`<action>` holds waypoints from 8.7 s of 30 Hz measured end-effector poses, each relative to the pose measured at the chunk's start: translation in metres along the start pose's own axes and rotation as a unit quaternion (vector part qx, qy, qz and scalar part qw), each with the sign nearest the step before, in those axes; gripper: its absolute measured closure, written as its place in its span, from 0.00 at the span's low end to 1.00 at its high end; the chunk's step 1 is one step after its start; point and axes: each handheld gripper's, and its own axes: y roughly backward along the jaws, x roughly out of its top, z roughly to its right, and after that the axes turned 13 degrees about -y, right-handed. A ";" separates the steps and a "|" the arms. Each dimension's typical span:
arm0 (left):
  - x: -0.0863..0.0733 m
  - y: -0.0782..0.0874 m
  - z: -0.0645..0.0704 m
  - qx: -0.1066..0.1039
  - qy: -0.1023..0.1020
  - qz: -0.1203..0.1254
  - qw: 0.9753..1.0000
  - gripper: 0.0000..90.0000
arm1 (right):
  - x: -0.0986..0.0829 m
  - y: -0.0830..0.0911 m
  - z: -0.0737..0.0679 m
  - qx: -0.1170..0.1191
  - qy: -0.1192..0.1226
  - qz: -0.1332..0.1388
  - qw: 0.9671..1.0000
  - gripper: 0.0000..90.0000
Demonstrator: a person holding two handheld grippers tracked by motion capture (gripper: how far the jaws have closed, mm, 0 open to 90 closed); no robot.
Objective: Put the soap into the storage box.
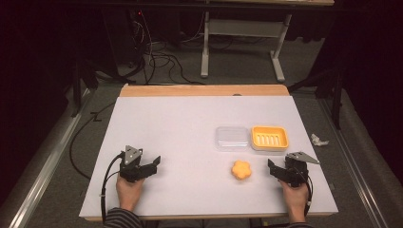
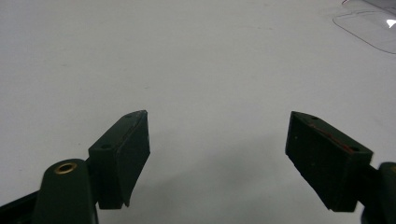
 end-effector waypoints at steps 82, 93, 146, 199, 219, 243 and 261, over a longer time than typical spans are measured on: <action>0.000 0.000 0.000 0.000 0.003 0.002 1.000 0.25 | 0.000 0.026 -0.076 0.130 0.113 -0.045 0.984 0.33; 0.001 0.000 0.000 0.002 0.004 0.005 1.000 0.24 | 0.000 0.015 -0.094 0.127 0.138 -0.071 0.980 0.24; 0.000 0.000 0.000 0.001 0.002 0.001 1.000 0.25 | -0.002 -0.010 -0.106 0.120 0.164 -0.110 0.973 0.29; 0.000 -0.002 -0.001 0.003 0.005 -0.003 1.000 0.25 | 0.054 0.022 -0.063 0.114 0.125 -0.059 0.984 0.31; 0.000 -0.002 -0.001 0.005 0.006 -0.002 1.000 0.25 | 0.084 0.025 -0.042 0.087 0.113 -0.044 0.989 0.31; 0.001 -0.001 -0.001 0.003 0.006 -0.002 1.000 0.25 | 0.112 -0.004 -0.023 0.038 0.088 -0.073 0.993 0.31; 0.001 -0.001 -0.001 0.002 0.007 -0.002 1.000 0.25 | 0.114 -0.032 -0.018 0.018 0.074 -0.100 0.992 0.31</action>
